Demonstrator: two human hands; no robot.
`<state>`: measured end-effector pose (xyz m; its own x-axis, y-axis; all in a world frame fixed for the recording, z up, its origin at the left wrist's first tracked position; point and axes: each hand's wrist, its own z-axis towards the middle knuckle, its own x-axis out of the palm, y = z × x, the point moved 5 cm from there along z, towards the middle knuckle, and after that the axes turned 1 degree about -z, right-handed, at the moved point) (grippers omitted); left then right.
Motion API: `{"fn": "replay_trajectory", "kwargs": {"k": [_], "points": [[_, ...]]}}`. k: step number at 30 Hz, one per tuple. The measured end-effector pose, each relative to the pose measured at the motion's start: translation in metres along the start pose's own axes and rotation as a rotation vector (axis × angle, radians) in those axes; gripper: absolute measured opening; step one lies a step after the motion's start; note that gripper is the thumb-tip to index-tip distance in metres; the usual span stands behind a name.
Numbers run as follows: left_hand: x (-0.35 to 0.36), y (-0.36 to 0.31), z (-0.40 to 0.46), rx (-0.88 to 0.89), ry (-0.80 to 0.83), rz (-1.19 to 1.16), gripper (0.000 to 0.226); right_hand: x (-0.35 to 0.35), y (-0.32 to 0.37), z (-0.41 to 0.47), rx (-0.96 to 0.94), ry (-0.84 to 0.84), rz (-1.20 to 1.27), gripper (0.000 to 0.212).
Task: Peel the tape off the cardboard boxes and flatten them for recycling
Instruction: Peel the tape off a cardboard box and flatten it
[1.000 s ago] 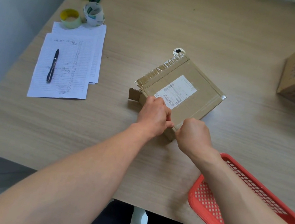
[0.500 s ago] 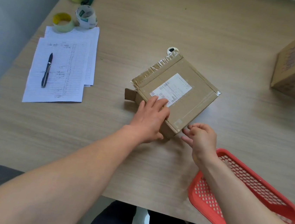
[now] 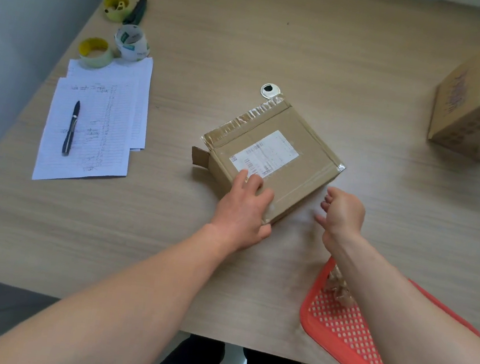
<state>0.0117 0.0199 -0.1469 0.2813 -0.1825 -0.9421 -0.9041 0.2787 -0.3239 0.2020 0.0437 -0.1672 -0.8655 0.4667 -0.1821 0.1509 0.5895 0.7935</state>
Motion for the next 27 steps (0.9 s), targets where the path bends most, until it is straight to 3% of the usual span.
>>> {"fn": "replay_trajectory", "kwargs": {"k": [2,4,7,12,15,17,20,24,27], "points": [[0.003,0.005,-0.012,0.0,-0.051,-0.041,0.048,-0.009,0.009,0.011,-0.027,-0.066,-0.025,0.01],[0.005,0.008,-0.019,-0.016,-0.072,-0.063,0.045,-0.011,0.016,0.019,-0.046,-0.074,-0.048,0.024],[0.002,0.009,-0.022,-0.008,-0.107,-0.072,0.041,-0.003,0.023,0.023,-0.043,0.03,-0.027,0.039],[-0.01,0.011,-0.018,-0.06,-0.122,0.034,0.052,0.003,0.038,0.02,-0.135,0.133,-0.002,0.038],[-0.026,0.016,-0.013,-0.122,-0.127,0.051,0.079,0.012,0.062,0.005,-0.319,0.223,-0.005,0.037],[-0.051,0.017,-0.004,-0.116,-0.24,0.023,0.097,0.019,0.082,-0.014,-0.52,0.278,-0.062,0.04],[-0.1,0.016,0.013,-0.096,-0.427,0.061,0.105,0.028,0.102,-0.052,-0.761,0.358,-0.129,0.042],[-0.134,0.015,0.022,-0.003,-0.514,0.111,0.079,0.028,0.106,-0.087,-1.07,0.377,-0.214,0.036],[-0.131,0.02,0.013,0.048,-0.548,0.042,0.063,0.023,0.099,-0.093,-1.024,0.43,-0.116,0.018]]}}
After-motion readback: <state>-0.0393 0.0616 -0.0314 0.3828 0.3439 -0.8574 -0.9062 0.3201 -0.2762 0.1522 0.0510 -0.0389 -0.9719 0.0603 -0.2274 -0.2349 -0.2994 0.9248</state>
